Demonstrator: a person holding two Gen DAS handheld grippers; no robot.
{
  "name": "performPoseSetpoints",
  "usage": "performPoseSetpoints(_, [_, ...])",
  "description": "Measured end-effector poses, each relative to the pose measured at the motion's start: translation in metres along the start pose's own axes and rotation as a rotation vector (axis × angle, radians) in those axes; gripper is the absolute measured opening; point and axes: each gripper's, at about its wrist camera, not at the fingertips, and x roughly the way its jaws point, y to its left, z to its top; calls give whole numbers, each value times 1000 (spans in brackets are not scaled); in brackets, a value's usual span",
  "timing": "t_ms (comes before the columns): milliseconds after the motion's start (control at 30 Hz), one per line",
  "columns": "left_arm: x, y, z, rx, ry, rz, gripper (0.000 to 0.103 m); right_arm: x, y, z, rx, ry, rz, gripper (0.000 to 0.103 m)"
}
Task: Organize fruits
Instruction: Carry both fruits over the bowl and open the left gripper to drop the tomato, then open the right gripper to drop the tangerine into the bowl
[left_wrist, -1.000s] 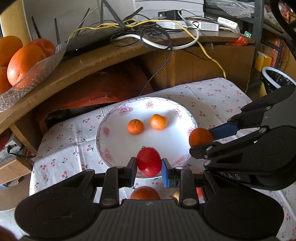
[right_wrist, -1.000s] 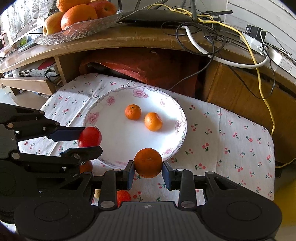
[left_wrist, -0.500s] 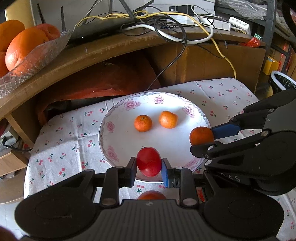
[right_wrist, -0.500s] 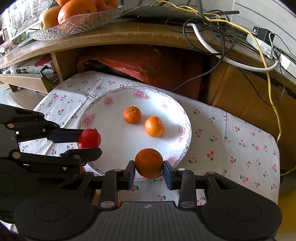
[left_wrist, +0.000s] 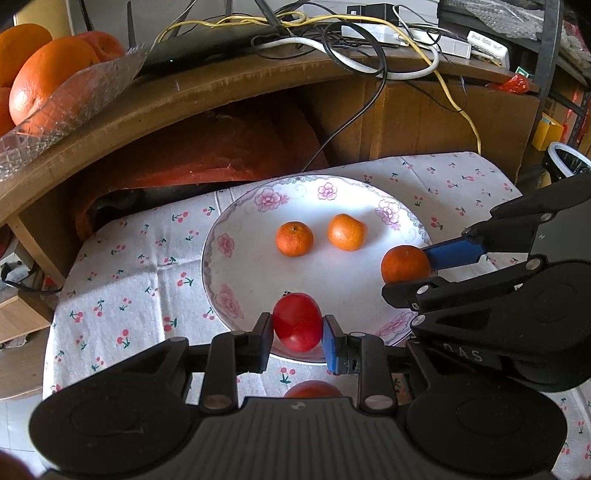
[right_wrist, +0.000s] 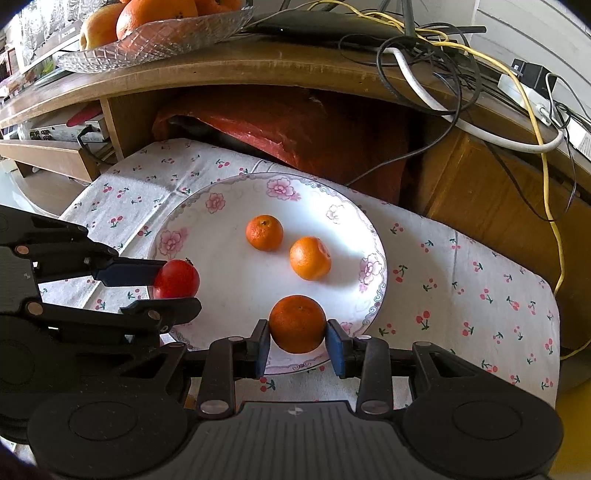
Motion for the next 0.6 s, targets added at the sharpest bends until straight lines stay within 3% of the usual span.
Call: performPoseSetpoints(600, [-6,-1,1,-13,-15,-4,43,-5,-5,-1,26,-25,-8,33])
